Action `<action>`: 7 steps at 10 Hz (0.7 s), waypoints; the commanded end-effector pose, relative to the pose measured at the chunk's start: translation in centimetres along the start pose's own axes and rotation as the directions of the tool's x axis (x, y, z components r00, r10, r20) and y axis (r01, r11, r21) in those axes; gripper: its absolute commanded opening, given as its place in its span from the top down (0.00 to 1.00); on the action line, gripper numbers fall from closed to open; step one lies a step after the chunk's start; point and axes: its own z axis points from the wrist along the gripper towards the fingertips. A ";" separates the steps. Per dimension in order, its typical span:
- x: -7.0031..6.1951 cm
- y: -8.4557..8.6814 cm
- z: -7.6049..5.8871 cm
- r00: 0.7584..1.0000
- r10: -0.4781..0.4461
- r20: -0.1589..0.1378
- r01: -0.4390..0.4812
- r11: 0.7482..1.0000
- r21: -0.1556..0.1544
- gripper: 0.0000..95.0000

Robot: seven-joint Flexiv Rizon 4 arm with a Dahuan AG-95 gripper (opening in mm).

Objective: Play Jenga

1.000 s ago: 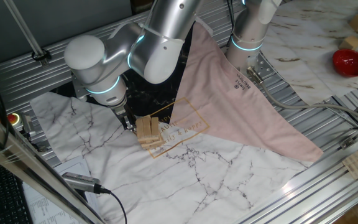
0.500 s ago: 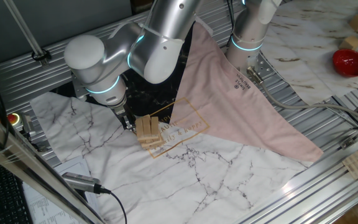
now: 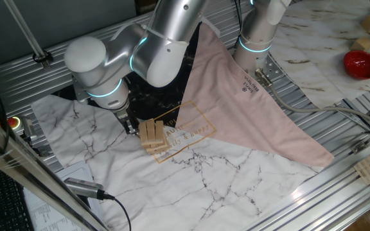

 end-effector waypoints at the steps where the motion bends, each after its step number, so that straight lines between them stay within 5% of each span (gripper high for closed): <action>1: -0.1 0.0 0.0 1.000 0.000 0.002 0.000 1.000 -0.001 1.00; 7: 0.1 0.1 -0.1 1.000 0.013 0.010 -0.012 1.000 -0.027 1.00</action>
